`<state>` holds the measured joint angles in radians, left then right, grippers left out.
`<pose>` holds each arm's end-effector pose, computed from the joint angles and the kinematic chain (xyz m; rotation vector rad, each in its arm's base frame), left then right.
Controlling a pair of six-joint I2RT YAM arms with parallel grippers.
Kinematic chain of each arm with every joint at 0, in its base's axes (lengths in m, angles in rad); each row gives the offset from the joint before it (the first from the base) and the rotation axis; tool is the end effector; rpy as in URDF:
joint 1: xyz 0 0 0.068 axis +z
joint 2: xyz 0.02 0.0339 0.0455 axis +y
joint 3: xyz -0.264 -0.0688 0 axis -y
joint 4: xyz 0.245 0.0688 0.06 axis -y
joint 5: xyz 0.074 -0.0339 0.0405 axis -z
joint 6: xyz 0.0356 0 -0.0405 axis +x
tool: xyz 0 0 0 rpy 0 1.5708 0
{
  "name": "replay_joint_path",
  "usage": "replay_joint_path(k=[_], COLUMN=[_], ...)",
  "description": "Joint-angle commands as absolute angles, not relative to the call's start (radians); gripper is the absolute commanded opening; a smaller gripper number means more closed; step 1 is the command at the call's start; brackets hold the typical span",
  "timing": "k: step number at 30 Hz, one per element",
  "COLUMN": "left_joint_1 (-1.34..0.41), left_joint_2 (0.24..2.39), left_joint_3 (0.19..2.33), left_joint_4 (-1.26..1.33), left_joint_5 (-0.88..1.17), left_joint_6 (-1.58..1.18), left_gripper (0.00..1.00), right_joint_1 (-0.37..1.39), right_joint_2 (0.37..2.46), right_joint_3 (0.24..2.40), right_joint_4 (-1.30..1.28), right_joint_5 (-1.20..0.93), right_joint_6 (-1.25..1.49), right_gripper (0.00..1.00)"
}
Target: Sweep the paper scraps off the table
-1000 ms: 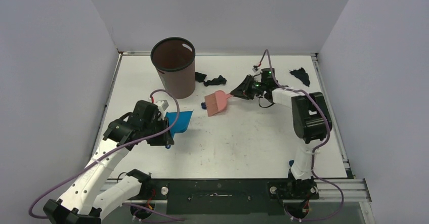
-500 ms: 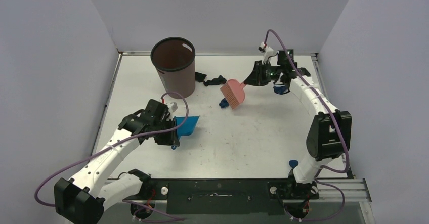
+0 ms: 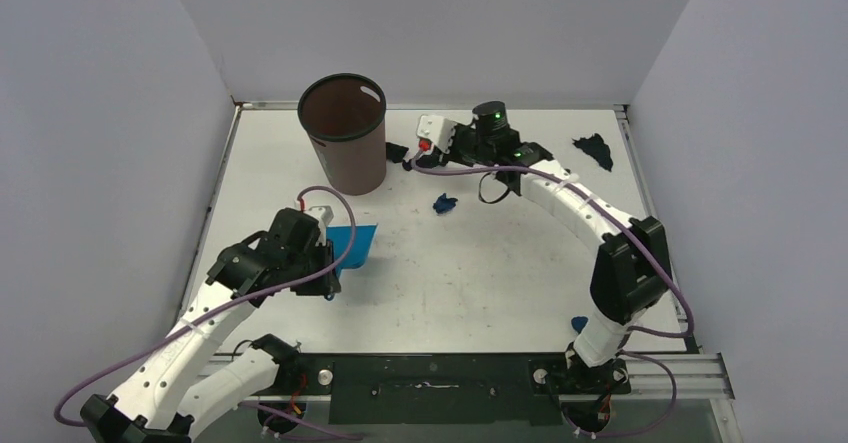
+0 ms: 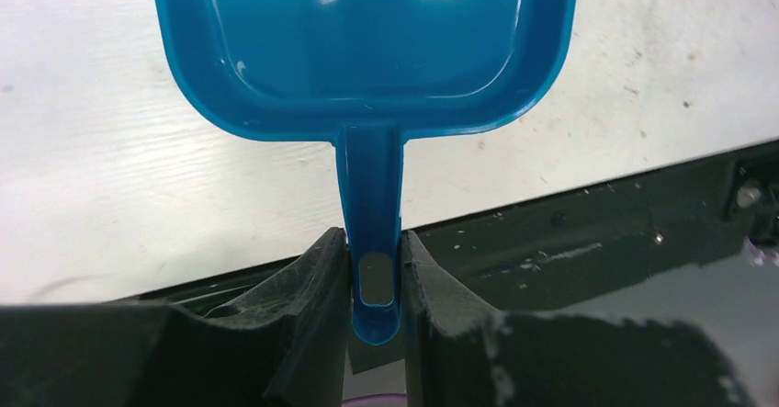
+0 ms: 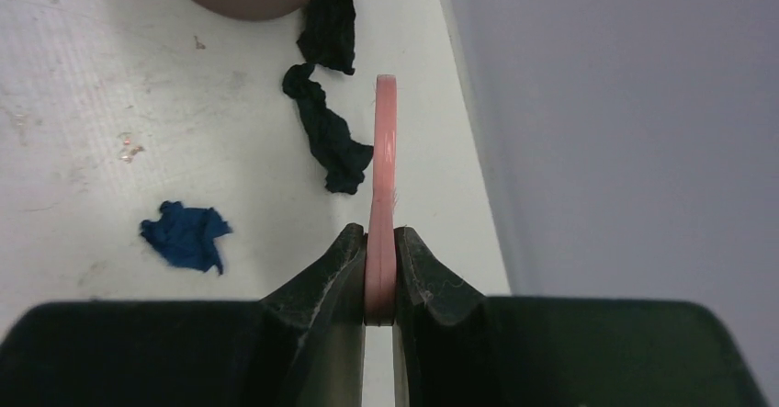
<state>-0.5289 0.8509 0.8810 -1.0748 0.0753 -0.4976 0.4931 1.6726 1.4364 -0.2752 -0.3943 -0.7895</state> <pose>0.1230 -0.0750 0.2846 0.0693 2.6843 -0.4431 0.3391 0.1977 0.3248 -1.4069 1.4870 0.2259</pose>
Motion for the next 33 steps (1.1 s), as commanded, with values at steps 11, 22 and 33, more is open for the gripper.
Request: replay_joint_path(k=[11, 22, 33], left_joint_1=[-0.527, -0.528, -0.528], left_joint_2=[0.769, 0.771, 0.764], left_joint_3=[0.972, 0.955, 0.943], left_joint_4=[-1.247, -1.232, -1.223], left_joint_5=[-0.239, -0.179, -0.142], left_joint_6=[-0.547, -0.526, -0.515], left_gripper=[0.00, 0.00, 0.00], right_joint_1=[0.579, 0.680, 0.775], right_joint_2=[1.973, 2.072, 2.113], right_joint_3=[1.513, 1.581, 1.640], right_joint_4=[0.189, 0.219, 0.112], right_joint_5=[-0.162, -0.150, -0.165], right_joint_6=[-1.259, -1.273, -1.325], right_gripper=[0.05, 0.05, 0.05])
